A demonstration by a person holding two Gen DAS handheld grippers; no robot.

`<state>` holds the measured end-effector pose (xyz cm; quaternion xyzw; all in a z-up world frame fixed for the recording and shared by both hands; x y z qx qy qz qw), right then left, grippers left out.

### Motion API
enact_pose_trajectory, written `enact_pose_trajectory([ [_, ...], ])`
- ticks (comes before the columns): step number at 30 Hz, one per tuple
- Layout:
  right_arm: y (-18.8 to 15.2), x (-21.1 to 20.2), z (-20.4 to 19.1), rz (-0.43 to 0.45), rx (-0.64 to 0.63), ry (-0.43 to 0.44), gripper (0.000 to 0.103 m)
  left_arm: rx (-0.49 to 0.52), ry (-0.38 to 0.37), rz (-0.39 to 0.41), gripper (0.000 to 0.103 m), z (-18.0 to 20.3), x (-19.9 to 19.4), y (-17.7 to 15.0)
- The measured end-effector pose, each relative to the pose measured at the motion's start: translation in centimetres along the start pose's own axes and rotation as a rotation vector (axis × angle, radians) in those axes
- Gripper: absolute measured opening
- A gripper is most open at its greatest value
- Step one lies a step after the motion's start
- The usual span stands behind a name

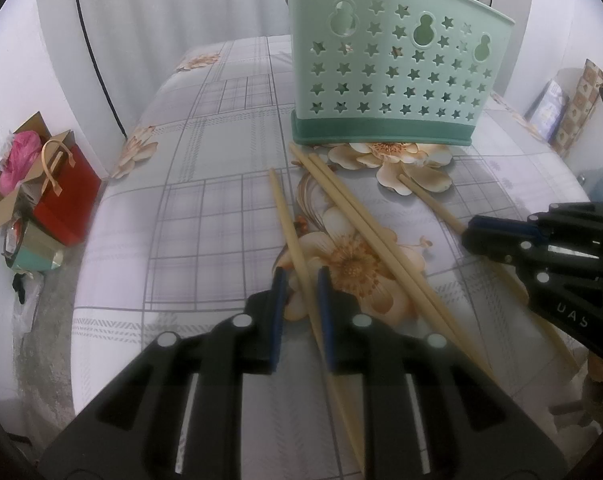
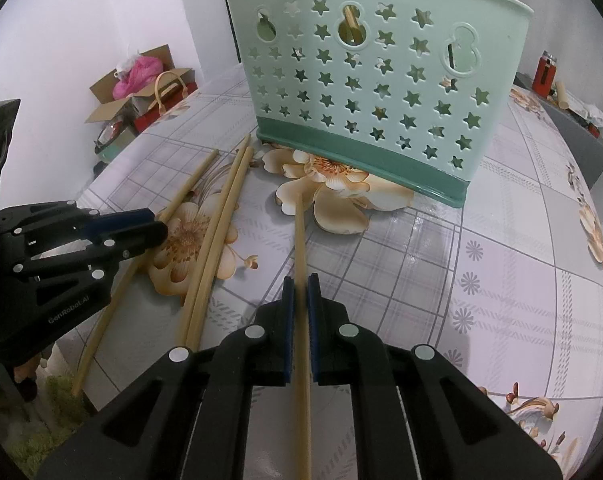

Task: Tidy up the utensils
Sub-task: 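Hold a chopstick in the left gripper while the right grips another chopstick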

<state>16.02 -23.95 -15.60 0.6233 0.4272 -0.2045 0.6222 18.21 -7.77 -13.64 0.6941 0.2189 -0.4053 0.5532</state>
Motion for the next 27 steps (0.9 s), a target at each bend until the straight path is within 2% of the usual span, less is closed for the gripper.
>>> enact_pose_trajectory([
  [27,-0.01,0.02,0.03,0.002,0.002,0.0,0.007,-0.001,-0.006,0.012,0.014,-0.02,0.03,0.09],
])
Point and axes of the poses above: each gripper's, at about its wrist camera, not at the fingertips, and x roughly the way its jaws point, z to its right, y to its top, the point moved 10 cm from there along x, roughly the way its jaws point, and after that the axes turned 4 degrees about y, right-handed, at the moved point
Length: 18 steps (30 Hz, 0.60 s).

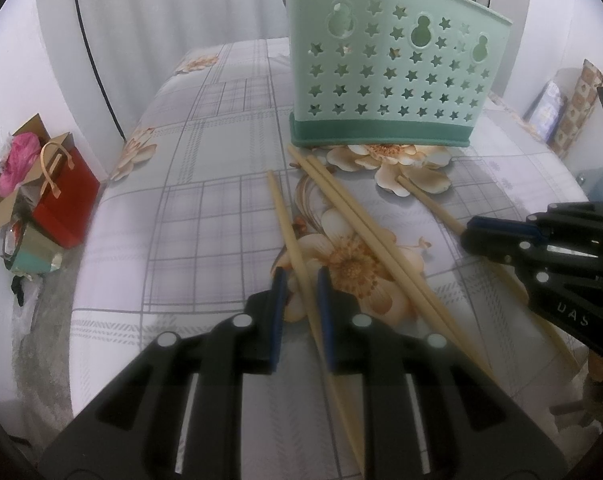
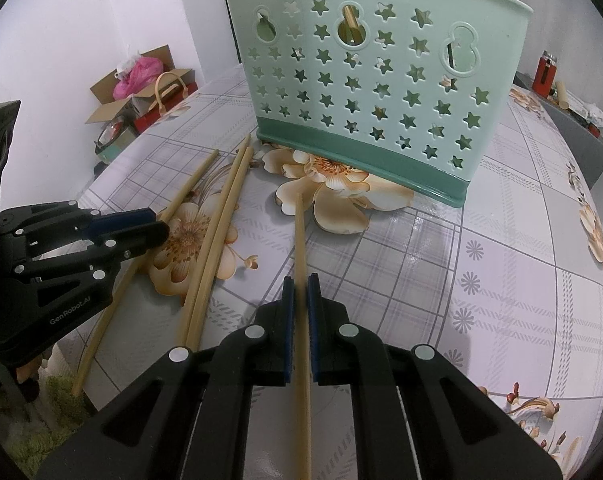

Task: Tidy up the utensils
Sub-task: 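Hold a chopstick in the left gripper while the right grips another chopstick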

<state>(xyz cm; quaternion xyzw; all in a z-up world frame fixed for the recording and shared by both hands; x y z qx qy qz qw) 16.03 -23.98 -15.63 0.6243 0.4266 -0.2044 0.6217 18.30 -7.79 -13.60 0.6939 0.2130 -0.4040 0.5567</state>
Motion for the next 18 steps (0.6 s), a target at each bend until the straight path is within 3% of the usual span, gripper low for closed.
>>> enact_pose_trajectory([
  [9,0.0,-0.2,0.0,0.009,0.013,0.008,0.007,-0.056,-0.077,-0.003,0.015,0.0,0.1,0.4],
  [18,-0.1,-0.3,0.1,0.02,0.022,0.026,0.007,-0.037,-0.043,-0.019,0.014,-0.5,2.2,2.8],
])
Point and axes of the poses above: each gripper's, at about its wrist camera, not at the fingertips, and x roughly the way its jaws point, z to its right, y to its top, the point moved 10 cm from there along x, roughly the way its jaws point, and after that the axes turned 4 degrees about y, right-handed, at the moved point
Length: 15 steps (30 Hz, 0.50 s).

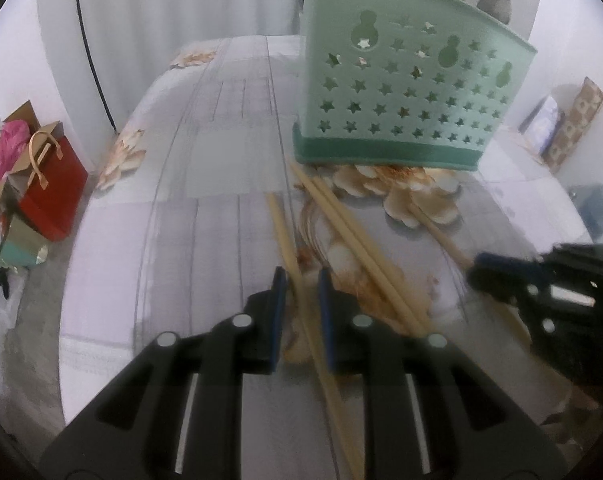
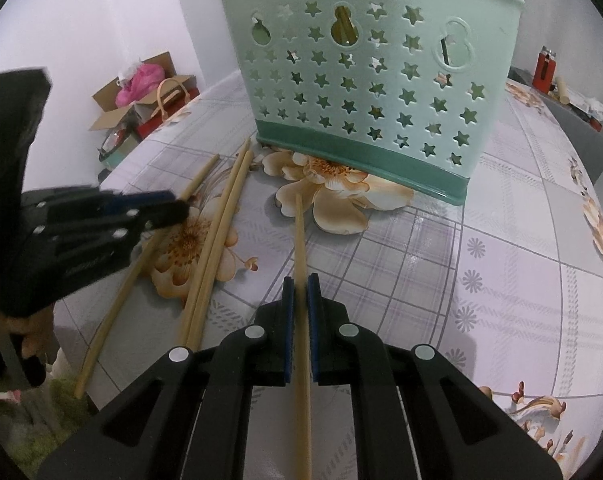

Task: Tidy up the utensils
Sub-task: 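Hold a chopstick in the left gripper while the right grips another chopstick, then lift the chopstick with the left gripper over the green basket and release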

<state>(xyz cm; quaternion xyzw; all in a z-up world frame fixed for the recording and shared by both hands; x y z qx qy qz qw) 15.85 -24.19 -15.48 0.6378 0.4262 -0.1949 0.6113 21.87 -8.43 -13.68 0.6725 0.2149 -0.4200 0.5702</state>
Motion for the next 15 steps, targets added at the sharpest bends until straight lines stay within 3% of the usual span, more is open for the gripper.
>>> enact_pose_trajectory([
  [6,0.0,0.0,0.1,0.008,0.011,0.007,0.007,0.038,0.02,-0.007,0.007,0.1,1.3,1.8],
  [11,-0.1,0.0,0.3,0.012,0.018,0.016,0.007,0.007,-0.013,-0.011,0.005,0.2,1.5,2.3],
  [15,0.0,0.0,0.4,0.016,0.021,0.02,0.007,-0.016,-0.018,0.053,0.005,0.1,-0.3,3.3],
])
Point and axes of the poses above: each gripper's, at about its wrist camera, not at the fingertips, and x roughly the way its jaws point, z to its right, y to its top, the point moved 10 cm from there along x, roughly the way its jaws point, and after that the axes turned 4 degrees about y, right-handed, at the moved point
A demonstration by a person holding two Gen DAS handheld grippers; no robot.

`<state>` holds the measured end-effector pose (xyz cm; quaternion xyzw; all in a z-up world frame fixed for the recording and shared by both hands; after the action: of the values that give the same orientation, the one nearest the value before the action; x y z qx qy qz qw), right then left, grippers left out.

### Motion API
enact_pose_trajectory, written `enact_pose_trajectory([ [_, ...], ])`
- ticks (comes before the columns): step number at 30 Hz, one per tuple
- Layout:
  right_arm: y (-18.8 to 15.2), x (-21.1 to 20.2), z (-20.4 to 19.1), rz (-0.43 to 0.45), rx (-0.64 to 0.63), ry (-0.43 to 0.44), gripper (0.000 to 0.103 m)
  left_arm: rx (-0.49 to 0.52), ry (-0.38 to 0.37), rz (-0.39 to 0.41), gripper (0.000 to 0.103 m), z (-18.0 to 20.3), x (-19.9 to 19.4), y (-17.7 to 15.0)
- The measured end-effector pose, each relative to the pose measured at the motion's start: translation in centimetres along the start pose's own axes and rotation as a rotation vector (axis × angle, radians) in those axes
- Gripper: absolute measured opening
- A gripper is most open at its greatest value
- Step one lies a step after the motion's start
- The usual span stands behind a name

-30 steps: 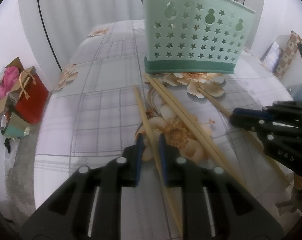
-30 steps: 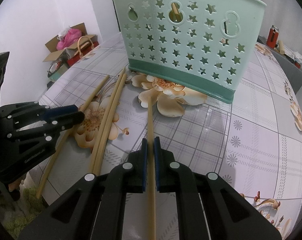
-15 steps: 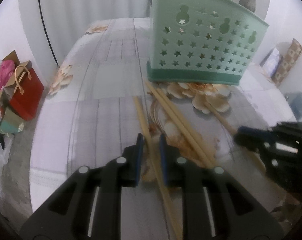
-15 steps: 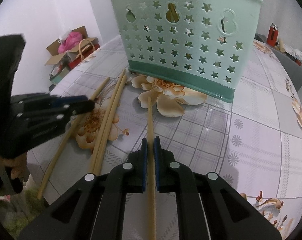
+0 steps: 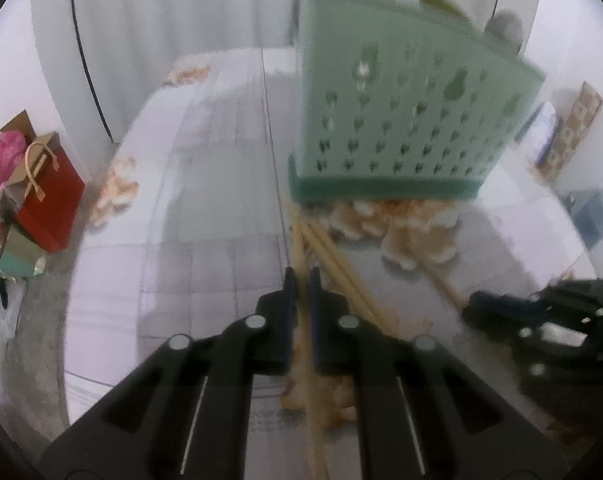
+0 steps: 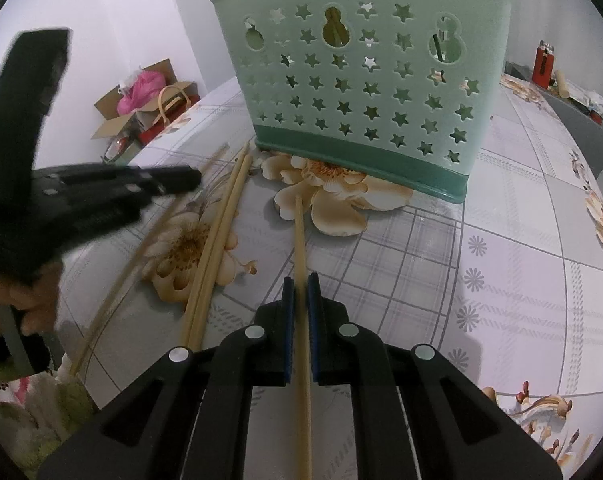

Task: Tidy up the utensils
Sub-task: 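Lift the chopstick with the left gripper over the green basket and release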

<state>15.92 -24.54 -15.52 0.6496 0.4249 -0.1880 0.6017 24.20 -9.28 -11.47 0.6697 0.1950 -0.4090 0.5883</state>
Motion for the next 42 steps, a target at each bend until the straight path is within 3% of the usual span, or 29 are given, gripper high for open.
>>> enact_pose_trajectory([
  [12,0.1,0.0,-0.1,0.01,0.005,0.007,0.007,-0.07,-0.093,0.298,0.004,-0.8,-10.7,6.7],
  [27,-0.1,-0.3,0.0,0.016,0.031,0.031,0.007,-0.048,-0.204,0.656,0.004,1.0,-22.5,17.9],
  [35,-0.1,-0.2,0.1,0.017,0.036,0.031,0.007,-0.037,-0.131,0.733,0.004,1.8,-22.0,20.8],
  [42,0.0,-0.2,0.1,0.016,0.038,0.035,0.007,-0.08,-0.149,0.645,0.004,2.2,-17.5,20.1],
])
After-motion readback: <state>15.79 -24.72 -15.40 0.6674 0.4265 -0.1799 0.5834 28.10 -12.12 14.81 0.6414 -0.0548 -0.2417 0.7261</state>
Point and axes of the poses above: each gripper's, at about its wrist camera, not at the fingertips, and x roughly the way its jaws point, z to its right, y to its top, the point moved 10 cm from there along x, roughly the way its jaws point, and after that the axes turned 4 degrees about y, right-handed, at the moved point
